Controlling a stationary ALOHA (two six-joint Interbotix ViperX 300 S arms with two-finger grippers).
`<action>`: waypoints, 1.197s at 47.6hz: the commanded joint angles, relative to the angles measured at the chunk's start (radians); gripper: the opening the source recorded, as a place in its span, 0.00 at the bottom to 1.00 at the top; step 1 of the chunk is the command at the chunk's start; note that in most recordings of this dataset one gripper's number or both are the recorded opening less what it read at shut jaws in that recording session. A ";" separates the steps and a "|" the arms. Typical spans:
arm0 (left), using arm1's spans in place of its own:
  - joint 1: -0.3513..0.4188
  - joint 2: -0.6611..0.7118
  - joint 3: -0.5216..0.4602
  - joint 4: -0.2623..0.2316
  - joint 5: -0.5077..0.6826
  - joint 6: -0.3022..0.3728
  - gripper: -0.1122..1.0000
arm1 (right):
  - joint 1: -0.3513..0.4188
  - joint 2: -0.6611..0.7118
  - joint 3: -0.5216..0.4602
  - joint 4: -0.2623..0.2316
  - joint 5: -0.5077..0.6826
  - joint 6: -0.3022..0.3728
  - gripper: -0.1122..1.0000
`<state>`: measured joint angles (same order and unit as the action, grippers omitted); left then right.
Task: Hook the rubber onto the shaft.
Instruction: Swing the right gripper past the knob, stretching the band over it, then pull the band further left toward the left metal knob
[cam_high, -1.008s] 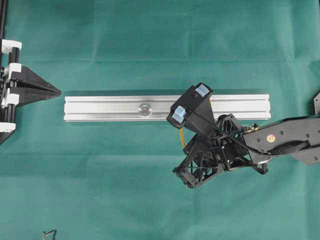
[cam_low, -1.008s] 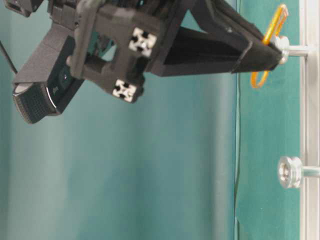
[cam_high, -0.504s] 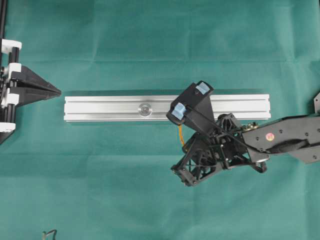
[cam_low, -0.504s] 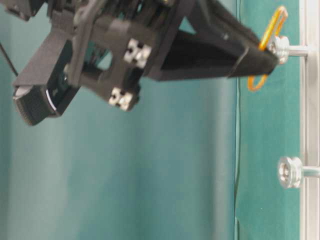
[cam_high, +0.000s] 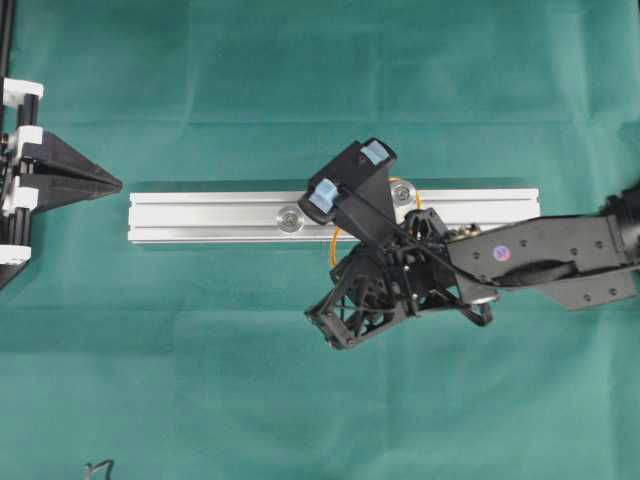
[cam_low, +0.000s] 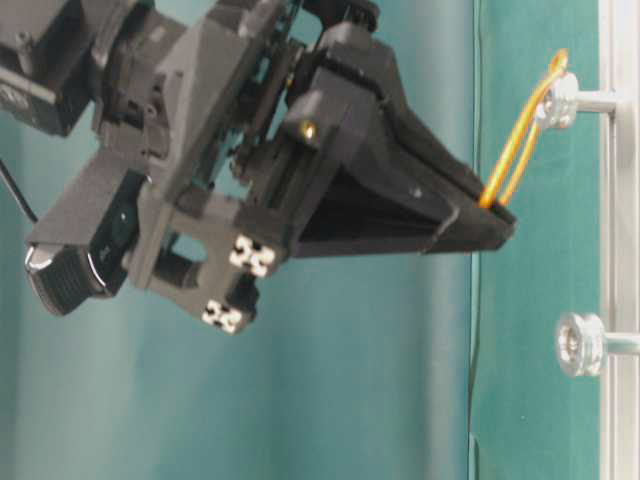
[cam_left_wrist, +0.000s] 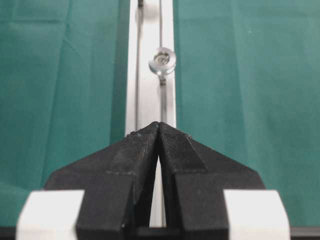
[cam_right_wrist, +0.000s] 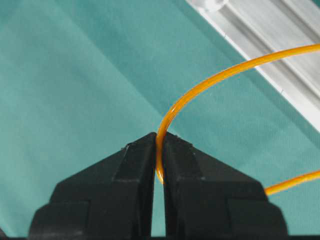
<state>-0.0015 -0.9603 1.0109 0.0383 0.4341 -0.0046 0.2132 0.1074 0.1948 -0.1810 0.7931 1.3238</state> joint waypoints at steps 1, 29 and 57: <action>0.003 0.006 -0.031 0.000 -0.006 0.000 0.10 | -0.011 -0.008 -0.035 -0.005 -0.006 -0.003 0.16; 0.003 0.008 -0.035 0.000 -0.006 0.000 0.10 | -0.054 0.058 -0.117 -0.044 -0.009 -0.003 0.16; 0.003 0.008 -0.037 0.000 -0.006 0.000 0.10 | -0.097 0.092 -0.124 -0.058 -0.060 -0.003 0.16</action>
<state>-0.0015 -0.9603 1.0078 0.0383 0.4326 -0.0046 0.1181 0.2148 0.1012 -0.2362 0.7440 1.3223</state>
